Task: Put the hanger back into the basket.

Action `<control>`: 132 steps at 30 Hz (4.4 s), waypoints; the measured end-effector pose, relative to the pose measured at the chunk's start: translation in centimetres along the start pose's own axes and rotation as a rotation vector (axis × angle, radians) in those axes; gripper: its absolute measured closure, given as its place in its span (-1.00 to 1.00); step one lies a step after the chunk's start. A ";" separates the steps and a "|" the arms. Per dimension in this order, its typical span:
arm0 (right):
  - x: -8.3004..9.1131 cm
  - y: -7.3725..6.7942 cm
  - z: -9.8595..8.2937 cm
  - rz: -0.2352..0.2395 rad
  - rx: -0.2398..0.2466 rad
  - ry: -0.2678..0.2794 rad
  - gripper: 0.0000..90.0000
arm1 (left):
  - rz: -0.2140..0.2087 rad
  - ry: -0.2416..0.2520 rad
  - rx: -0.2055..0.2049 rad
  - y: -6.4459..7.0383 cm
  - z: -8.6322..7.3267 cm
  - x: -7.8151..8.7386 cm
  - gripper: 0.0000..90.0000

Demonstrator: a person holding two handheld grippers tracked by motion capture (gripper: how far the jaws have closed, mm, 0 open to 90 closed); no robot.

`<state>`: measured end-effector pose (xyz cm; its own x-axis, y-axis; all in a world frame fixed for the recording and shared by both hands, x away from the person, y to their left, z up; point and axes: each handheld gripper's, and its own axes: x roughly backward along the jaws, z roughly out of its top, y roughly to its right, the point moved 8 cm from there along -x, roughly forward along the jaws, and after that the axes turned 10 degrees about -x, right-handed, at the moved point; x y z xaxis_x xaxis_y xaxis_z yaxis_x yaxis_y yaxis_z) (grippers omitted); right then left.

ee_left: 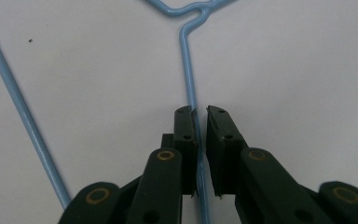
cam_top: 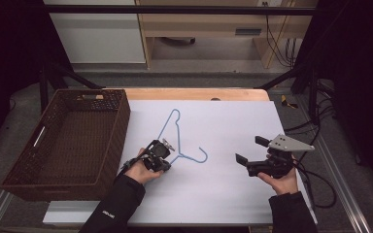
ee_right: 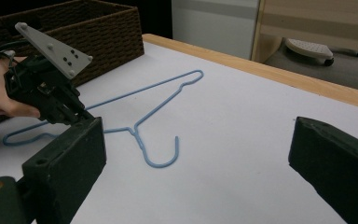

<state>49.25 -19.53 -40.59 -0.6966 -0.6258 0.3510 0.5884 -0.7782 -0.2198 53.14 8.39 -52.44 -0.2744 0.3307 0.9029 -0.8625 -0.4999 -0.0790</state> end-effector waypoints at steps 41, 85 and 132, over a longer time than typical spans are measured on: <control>-0.2 -0.2 -0.2 0.007 0.000 -0.011 -0.90 | 0.062 0.129 0.058 -0.2 0.4 1.9 0.94; -6.5 -4.2 -3.0 0.081 0.054 -0.150 -0.86 | 0.093 0.292 0.130 -1.3 0.3 5.8 0.94; -16.2 -7.3 -2.7 0.141 0.004 -0.177 -0.39 | 0.098 0.318 0.148 -1.5 0.4 6.6 0.94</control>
<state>55.17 -3.87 -47.12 -0.5244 -0.7093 0.4710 0.6767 -0.6829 -0.2750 52.80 10.97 -46.20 -0.4911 0.4965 0.7158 -0.7613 -0.6440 -0.0756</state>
